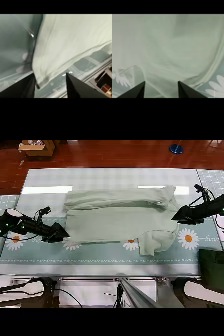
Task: Fold the shirts.
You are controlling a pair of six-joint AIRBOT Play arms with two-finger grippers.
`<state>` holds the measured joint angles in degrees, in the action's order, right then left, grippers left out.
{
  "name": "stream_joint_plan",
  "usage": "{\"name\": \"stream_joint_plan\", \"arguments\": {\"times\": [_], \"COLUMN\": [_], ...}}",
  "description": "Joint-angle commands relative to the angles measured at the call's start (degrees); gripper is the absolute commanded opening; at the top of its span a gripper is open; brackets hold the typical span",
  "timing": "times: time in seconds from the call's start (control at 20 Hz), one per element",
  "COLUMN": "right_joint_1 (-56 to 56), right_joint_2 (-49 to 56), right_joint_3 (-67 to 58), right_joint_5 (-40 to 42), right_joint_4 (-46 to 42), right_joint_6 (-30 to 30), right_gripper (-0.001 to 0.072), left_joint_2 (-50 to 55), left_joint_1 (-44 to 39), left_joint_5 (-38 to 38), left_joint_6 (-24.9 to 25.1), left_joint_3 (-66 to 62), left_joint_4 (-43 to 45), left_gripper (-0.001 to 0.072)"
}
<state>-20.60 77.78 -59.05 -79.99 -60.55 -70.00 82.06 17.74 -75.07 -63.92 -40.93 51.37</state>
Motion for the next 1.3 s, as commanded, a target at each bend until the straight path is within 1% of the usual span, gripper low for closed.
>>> {"name": "stream_joint_plan", "arguments": {"times": [0.0,0.1,0.15,0.2,0.3,0.35,0.4,0.5,0.6,0.8,0.95,1.0,1.05,1.1,1.15,1.25], "right_joint_1": [0.0,0.0,0.0,0.0,-0.5,-1.6,-3.3,-6.1,-6.5,-6.3,-6.3,-6.3,-6.3,-6.3,-6.3,-6.3], "right_joint_2": [-0.3,-1.1,-1.7,-2.3,-3.2,-3.4,-3.4,-3.5,-3.5,-3.5,-3.4,-3.3,-3.3,-3.3,-3.5,-5.3], "right_joint_3": [0.1,0.1,0.2,0.1,0.7,2.0,4.1,9.0,13.3,19.4,22.2,22.8,23.0,23.0,22.9,21.9], "right_joint_5": [-0.5,-0.5,-0.5,-0.5,-1.0,-1.4,-2.2,-2.9,-1.6,6.3,12.7,14.8,16.5,17.3,17.1,15.0], "right_joint_4": [2.4,3.1,2.9,1.4,-7.1,-9.6,-9.3,-5.7,-4.0,1.5,1.5,1.6,1.6,2.2,3.7,7.1], "right_joint_6": [0.3,0.3,0.3,0.3,0.0,-0.5,-0.5,-0.3,0.8,0.9,-0.4,-1.3,-2.2,-2.6,-2.5,1.8], "right_gripper": [0.0465,0.0465,0.0465,0.0465,0.0466,0.0465,0.0465,0.0465,0.0465,0.0464,0.0462,0.0414,0.035,0.013,0.0026,0.0026], "left_joint_2": [1.3,2.4,2.9,3.0,3.0,3.0,3.0,2.9,2.9,2.9,2.9,2.9,2.9,2.9,2.7,1.9], "left_joint_1": [-1.2,-2.5,-3.0,-3.1,-2.9,-2.9,-2.7,-2.4,-2.3,-2.3,-2.3,-2.3,-2.3,-2.3,-2.3,-2.3], "left_joint_5": [5.1,3.7,2.8,2.3,1.4,1.0,0.9,0.8,0.7,-0.6,-0.6,-0.6,-0.6,-0.6,-0.6,-1.5], "left_joint_6": [0.2,0.3,0.5,0.5,0.5,1.0,0.9,0.9,0.9,1.0,1.4,1.6,2.3,3.1,3.5,4.2], "left_joint_3": [0.3,0.3,0.3,0.3,0.3,0.3,0.3,0.3,0.3,0.3,0.3,0.3,0.3,0.3,0.3,-1.1], "left_joint_4": [-2.4,-2.4,-2.4,-2.4,-2.3,-2.4,-2.4,-2.4,-2.4,-2.4,-2.6,-2.9,-3.5,-4.4,-5.2,-6.1], "left_gripper": [0.0419,0.0097,0.0021,0.0021,0.0021,0.0021,0.0021,0.0021,0.0021,0.0021,0.0021,0.0021,0.0021,0.0021,0.0021,0.002]}}
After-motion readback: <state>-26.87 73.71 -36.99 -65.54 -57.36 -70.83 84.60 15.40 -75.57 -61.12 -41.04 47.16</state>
